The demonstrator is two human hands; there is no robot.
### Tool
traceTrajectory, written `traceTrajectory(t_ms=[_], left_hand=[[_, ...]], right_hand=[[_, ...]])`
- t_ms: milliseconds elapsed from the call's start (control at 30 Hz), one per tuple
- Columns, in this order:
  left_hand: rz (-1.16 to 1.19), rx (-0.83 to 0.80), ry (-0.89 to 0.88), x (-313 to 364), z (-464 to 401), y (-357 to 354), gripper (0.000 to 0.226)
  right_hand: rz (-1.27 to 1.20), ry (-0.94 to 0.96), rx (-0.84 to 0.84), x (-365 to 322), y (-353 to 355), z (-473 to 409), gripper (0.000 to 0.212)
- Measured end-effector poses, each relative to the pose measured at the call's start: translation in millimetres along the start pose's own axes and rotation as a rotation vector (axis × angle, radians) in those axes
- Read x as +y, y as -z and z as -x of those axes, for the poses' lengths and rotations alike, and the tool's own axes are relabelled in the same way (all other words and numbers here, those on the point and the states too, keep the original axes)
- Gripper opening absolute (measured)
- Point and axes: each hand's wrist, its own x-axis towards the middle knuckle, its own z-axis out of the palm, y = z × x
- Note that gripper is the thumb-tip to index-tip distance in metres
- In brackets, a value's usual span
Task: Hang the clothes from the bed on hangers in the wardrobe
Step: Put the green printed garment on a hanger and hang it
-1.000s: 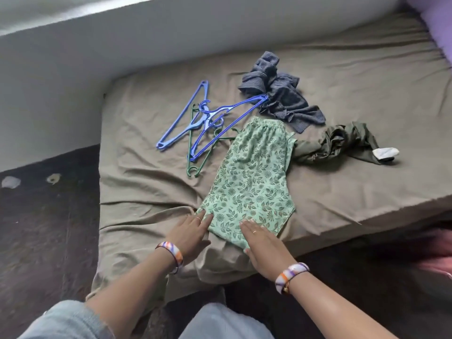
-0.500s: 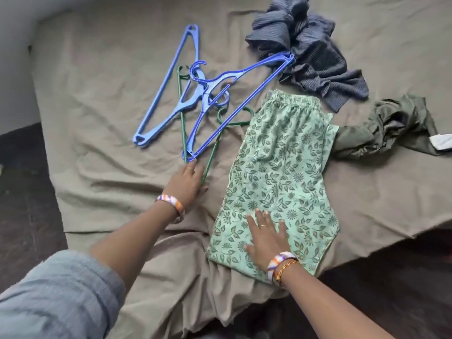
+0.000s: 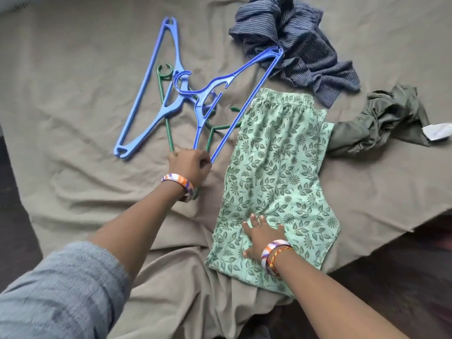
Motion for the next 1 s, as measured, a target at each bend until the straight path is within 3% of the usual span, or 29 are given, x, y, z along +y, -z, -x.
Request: traceTrajectory(t_ms=[67, 133, 233, 333, 400, 467, 533, 600, 733, 833, 900, 1000], left_hand=[[0.162, 0.098, -0.034, 4.0, 14.8, -3.3, 0.027], [0.304, 0.125, 0.086, 5.7, 18.9, -7.9, 0.03], [0.247, -0.079, 0.359, 0.2, -0.1, -6.3, 0.058], [0.27, -0.088, 0.402, -3.5, -16.9, -2.5, 0.039], [0.513, -0.025, 0.39, -2.3, -8.3, -1.5, 0.021], [0.76, -0.048, 0.284, -1.3, 18.5, 0.8, 0.021], [0.912, -0.19, 0.199, -1.1, 58.7, 6.9, 0.023], [1.075, -0.315, 0.204, -5.8, 103.6, 13.7, 0.029], [1.456, -0.4, 0.265, -19.4, 172.4, 30.4, 0.057], [1.44, -0.41, 0.246, -26.1, 199.7, 45.3, 0.081], [1.431, -0.483, 0.289, -28.5, 214.4, 54.9, 0.079], [1.288, -0.684, 0.282, -32.1, 231.3, 56.8, 0.075]], right_hand=[[0.007, -0.007, -0.005, -0.2, 0.8, -1.1, 0.081], [0.007, -0.009, -0.007, -0.1, -0.3, -2.5, 0.081], [0.016, -0.006, 0.009, 3.2, -3.7, -5.9, 0.081], [0.038, 0.003, 0.042, 5.8, -9.4, -8.6, 0.08], [0.05, 0.018, 0.069, 7.0, -13.0, -8.2, 0.08], [0.013, 0.05, 0.087, 10.4, -14.2, -6.4, 0.08], [-0.216, 0.094, 0.074, 15.4, -11.3, 1.1, 0.079], [-0.65, 0.107, 0.114, 23.6, -9.7, 13.2, 0.067], [-1.673, -0.2, 0.513, 64.7, -26.9, 46.4, 0.03], [-1.753, -0.326, 0.827, 98.8, -56.8, 72.4, 0.017], [-1.74, -0.349, 1.024, 111.7, -69.5, 90.8, 0.022], [-1.745, -0.273, 1.083, 120.6, -83.3, 116.0, 0.033]])
